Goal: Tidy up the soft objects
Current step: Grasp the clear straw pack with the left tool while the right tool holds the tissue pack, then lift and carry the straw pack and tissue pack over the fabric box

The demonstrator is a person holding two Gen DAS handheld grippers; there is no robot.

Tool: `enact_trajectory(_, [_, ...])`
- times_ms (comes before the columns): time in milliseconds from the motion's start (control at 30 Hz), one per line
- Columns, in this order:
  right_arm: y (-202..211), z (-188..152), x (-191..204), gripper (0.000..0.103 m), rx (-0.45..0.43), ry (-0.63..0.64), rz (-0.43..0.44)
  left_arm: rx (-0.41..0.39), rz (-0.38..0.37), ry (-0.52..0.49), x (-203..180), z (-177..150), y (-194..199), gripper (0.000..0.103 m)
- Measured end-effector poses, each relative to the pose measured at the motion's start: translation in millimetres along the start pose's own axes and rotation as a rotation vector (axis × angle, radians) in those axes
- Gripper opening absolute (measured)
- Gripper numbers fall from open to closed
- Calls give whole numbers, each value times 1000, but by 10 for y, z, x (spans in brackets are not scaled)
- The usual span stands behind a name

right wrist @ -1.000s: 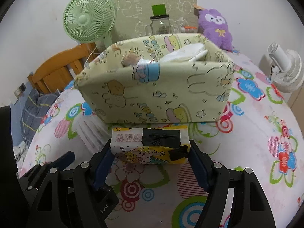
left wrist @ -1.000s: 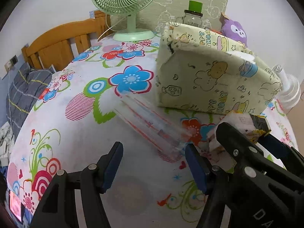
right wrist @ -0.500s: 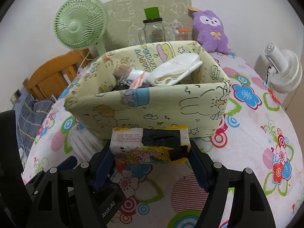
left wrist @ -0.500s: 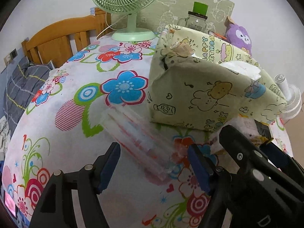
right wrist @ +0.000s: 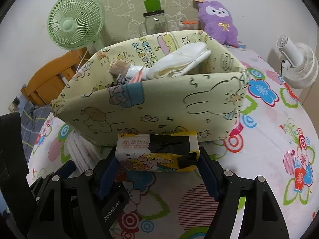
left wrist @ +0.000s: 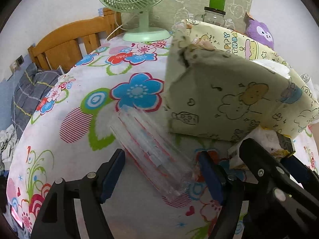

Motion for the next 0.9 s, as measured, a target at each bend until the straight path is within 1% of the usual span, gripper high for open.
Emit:
enact_trajectory(133, [-2, -19, 80, 77, 1, 12, 17, -6, -6, -7, 51, 4, 22, 65])
enact_trajectory(233, [4, -41, 136, 77, 3, 23, 23, -9, -21, -19, 68, 4, 46, 54])
enact_trajectory(300, [12, -48, 153, 77, 3, 28, 22, -5, -32, -24, 77, -2, 74, 39])
enact_trajectory(333, [17, -56, 160, 77, 4, 31, 20, -5, -36, -26, 75, -7, 84, 37])
enact_trajectory(400, [31, -74, 164, 77, 5, 36, 17, -7, -49, -33, 65, -18, 105, 29])
enact_trajectory(567, [72, -114, 194, 78, 7, 58, 13, -16, -72, -44, 39, -67, 186, 26])
enact_trajectory(900, [240, -206, 191, 78, 0, 71, 22, -46, -76, -57, 24, -151, 405, 26])
Point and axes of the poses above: each gripper's, at about its wrist camera, not at the fingertips, and y roughly against the way its jaws point, x to its left, z to its top, the point moved 9 cm from there along -y, roughly the way its jaws point, and after that the axes turned 15 degrees about -x, right-handed, at the moved point
